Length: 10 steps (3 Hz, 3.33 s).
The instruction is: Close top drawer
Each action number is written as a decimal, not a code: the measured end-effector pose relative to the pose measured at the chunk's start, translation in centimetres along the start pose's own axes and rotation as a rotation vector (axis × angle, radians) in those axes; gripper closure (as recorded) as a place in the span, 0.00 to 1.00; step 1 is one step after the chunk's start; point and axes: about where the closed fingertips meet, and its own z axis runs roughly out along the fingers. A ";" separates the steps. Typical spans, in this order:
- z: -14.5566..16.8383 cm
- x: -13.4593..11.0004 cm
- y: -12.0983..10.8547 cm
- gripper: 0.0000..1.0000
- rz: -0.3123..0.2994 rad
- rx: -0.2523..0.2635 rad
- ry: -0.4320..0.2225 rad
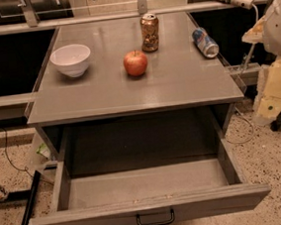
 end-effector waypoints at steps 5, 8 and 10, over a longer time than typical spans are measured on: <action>8.2 5.9 12.5 0.42 0.033 -0.059 -0.152; 12.6 6.2 15.7 1.00 0.053 -0.131 -0.227; 20.9 7.6 18.5 1.00 0.155 -0.192 -0.405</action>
Offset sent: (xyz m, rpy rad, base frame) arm -0.0401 -0.0110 -0.0318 0.0389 0.0231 0.0133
